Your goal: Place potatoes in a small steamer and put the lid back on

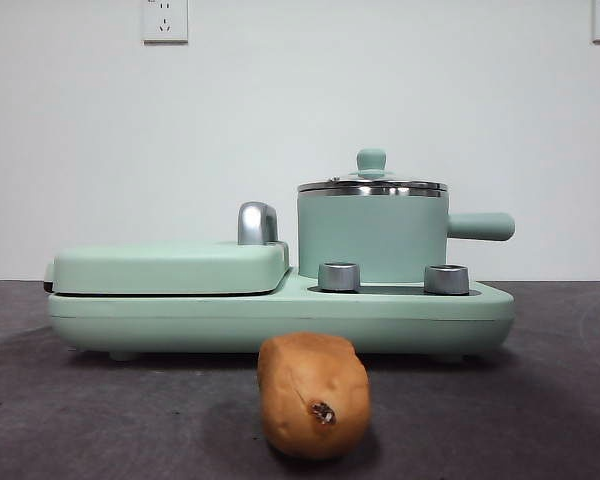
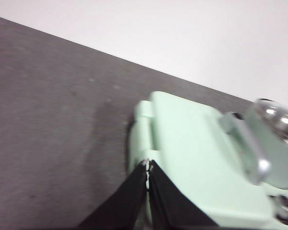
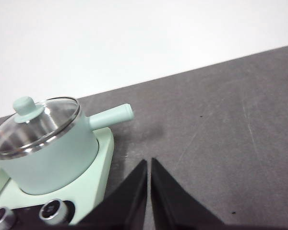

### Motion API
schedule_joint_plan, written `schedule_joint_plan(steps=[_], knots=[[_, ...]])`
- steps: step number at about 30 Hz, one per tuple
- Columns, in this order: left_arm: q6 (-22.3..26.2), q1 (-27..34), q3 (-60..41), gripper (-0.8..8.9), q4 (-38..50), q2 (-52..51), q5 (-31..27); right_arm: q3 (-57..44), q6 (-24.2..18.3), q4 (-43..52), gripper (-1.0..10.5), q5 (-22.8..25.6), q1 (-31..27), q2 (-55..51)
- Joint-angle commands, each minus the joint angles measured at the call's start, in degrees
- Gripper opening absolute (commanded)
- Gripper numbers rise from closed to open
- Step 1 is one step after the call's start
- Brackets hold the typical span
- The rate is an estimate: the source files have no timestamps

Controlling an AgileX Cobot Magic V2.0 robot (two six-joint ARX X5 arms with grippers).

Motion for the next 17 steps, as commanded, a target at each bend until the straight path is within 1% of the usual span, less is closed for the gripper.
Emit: schedule_joint_plan(steps=[1, 3, 5, 10, 14, 17], knots=[[-0.48, -0.44, 5.6, 0.09, -0.94, 4.42, 3.19, 5.75, 0.2, -2.69, 0.1, -1.16, 0.0, 3.63], [-0.15, -0.66, 9.88, 0.09, -2.03, 8.24, 6.38, 9.94, -1.25, -5.01, 0.1, -3.63, 0.02, 6.84], [0.63, -0.96, 13.97, 0.09, -2.86, 12.02, 9.99, 13.94, -2.95, -7.17, 0.1, -7.52, 0.02, 10.12], [2.82, -1.84, 22.64, 0.09, -6.34, 19.85, 16.24, 21.97, -6.1, -12.33, 0.1, -16.72, 0.0, 17.31], [7.72, -2.49, 28.94, 0.09, -10.14, 26.16, 21.57, 26.56, -8.33, -14.69, 0.1, -23.61, 0.02, 22.56], [10.75, -2.95, 32.17, 0.09, -13.11, 30.18, 25.14, 27.78, -8.63, -14.56, 0.1, -28.7, 0.02, 25.11]])
